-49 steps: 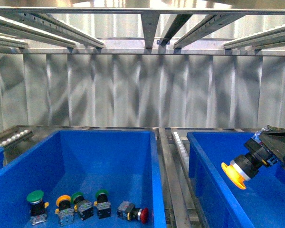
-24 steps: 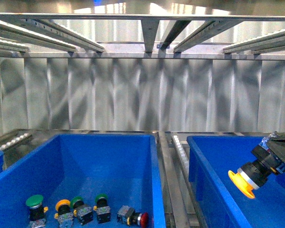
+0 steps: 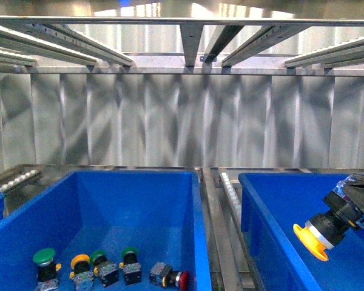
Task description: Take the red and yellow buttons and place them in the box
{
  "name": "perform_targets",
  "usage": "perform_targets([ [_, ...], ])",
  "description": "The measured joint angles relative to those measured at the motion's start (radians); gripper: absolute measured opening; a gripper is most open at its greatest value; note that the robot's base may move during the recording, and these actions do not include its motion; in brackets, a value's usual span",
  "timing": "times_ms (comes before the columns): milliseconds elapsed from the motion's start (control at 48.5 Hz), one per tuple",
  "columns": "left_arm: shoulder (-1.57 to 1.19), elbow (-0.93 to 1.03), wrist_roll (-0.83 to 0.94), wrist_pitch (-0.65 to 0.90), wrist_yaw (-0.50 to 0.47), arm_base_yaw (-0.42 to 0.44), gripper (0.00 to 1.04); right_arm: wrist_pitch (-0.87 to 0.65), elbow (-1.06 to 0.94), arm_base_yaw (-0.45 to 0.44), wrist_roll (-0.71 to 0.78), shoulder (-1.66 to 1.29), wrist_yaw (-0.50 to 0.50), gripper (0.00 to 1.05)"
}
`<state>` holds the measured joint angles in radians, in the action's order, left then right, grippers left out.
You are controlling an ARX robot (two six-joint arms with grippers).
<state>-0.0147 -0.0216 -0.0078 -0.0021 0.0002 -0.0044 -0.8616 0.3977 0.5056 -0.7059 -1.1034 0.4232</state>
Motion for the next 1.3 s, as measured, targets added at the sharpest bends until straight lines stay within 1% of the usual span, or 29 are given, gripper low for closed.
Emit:
perform_targets([
  [206,0.0,0.0,0.0,0.0,-0.004,0.0,0.97,0.025,-0.041,-0.023,-0.059,0.044,0.001,0.26],
  [536,0.0,0.0,0.0,0.0,-0.003,0.0,0.97,0.045,-0.106,-0.074,-0.09,0.143,0.003,0.26],
  [742,0.0,0.0,0.0,0.001,-0.002,0.0,0.97,0.093,-0.132,-0.125,-0.111,0.22,-0.018,0.26],
  [824,0.0,0.0,0.0,0.002,0.0,0.0,0.97,0.122,-0.143,-0.161,-0.115,0.26,-0.042,0.26],
  [907,0.0,0.0,0.0,0.002,0.0,0.0,0.97,0.159,-0.161,-0.206,-0.111,0.305,-0.037,0.26],
  [1071,0.0,0.0,0.0,0.002,0.005,0.003,0.97,0.317,-0.162,-0.256,-0.057,0.396,0.044,0.26],
  [1133,0.0,0.0,0.0,0.002,0.003,0.003,0.97,0.349,-0.159,-0.282,-0.01,0.419,0.055,0.26],
  [1154,0.0,0.0,0.0,0.002,0.002,0.003,0.97,0.352,-0.154,-0.292,0.02,0.42,0.047,0.26],
  [1236,0.0,0.0,0.0,0.002,0.0,0.003,0.97,0.325,-0.084,-0.36,0.151,0.341,-0.056,0.26],
  [1298,0.0,0.0,0.0,0.002,0.0,0.003,0.97,0.318,-0.032,-0.405,0.209,0.264,-0.108,0.26],
])
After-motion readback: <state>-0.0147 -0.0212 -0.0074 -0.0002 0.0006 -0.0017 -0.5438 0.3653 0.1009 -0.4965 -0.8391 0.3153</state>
